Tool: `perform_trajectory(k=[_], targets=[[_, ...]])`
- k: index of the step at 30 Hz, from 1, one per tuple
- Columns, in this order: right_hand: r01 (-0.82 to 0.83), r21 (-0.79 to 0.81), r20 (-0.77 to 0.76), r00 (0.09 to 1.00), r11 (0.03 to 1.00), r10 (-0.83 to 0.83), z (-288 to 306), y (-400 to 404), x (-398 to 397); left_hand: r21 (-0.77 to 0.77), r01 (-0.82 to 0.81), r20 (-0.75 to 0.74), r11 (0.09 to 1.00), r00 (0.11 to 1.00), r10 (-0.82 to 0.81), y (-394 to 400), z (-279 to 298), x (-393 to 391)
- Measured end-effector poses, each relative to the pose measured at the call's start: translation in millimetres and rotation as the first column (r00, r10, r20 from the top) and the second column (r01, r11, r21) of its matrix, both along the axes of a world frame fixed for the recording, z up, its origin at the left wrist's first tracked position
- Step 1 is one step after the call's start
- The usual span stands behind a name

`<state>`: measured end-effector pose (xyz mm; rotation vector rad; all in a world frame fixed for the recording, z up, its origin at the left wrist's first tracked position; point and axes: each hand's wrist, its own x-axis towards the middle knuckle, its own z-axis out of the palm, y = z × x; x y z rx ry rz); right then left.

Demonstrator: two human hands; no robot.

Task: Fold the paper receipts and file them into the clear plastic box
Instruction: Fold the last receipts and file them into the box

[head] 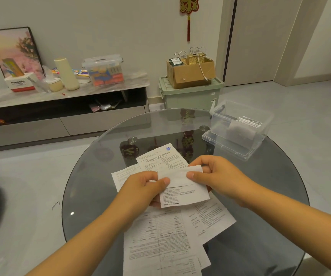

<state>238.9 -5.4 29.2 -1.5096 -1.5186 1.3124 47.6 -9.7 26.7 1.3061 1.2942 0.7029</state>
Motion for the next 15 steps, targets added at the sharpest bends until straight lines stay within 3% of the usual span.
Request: perform_trajectory(k=[4,11,15], targets=[[0.007,-0.019,-0.04,0.999,1.0,-0.008,-1,2,2,-0.074,0.014,0.1,0.997,0.995,-0.006,2,-2,1],[-0.056,-0.234,-0.433,0.9,0.971,-0.053,5,10,13,-0.295,-0.043,0.447,0.955,0.877,0.177,11,-2,-4],[-0.068,-0.255,-0.461,0.886,0.965,-0.059,6,11,13,-0.235,-0.037,0.476,0.971,0.867,0.148,13,-2,-5]])
